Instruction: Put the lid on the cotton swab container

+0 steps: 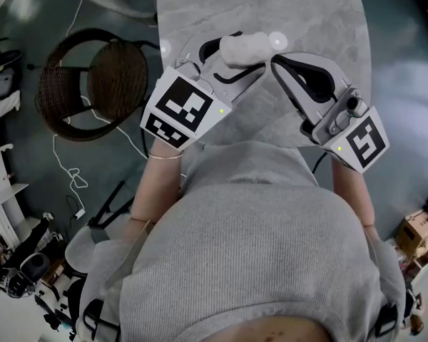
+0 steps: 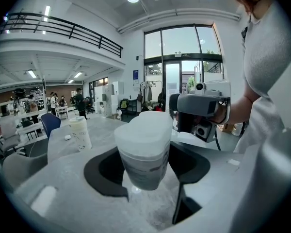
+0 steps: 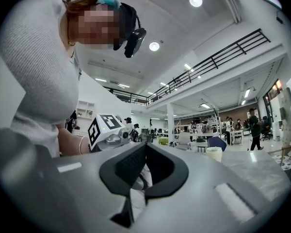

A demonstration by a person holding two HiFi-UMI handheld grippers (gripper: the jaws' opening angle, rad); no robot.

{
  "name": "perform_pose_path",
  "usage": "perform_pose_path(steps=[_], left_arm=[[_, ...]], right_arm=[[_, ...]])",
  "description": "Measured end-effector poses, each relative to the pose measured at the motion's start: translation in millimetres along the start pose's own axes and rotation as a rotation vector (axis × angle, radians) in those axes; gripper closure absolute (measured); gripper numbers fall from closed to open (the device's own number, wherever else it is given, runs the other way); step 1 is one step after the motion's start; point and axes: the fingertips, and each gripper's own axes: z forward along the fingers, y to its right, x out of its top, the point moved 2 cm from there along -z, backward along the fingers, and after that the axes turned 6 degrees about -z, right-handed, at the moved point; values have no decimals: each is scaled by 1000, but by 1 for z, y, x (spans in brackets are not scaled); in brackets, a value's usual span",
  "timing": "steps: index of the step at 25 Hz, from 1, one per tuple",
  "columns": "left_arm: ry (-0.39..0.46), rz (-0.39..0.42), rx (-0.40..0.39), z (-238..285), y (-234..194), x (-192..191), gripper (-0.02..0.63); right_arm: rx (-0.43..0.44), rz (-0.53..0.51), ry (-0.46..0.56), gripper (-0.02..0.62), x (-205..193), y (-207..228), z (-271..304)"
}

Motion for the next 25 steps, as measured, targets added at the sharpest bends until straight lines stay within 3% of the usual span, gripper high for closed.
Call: perform_pose_path(steps=[25], left_arm=[[29,39,36,37,-18,-8,341]], right_arm=[[-113,16,-82,592,-4,9,-27]])
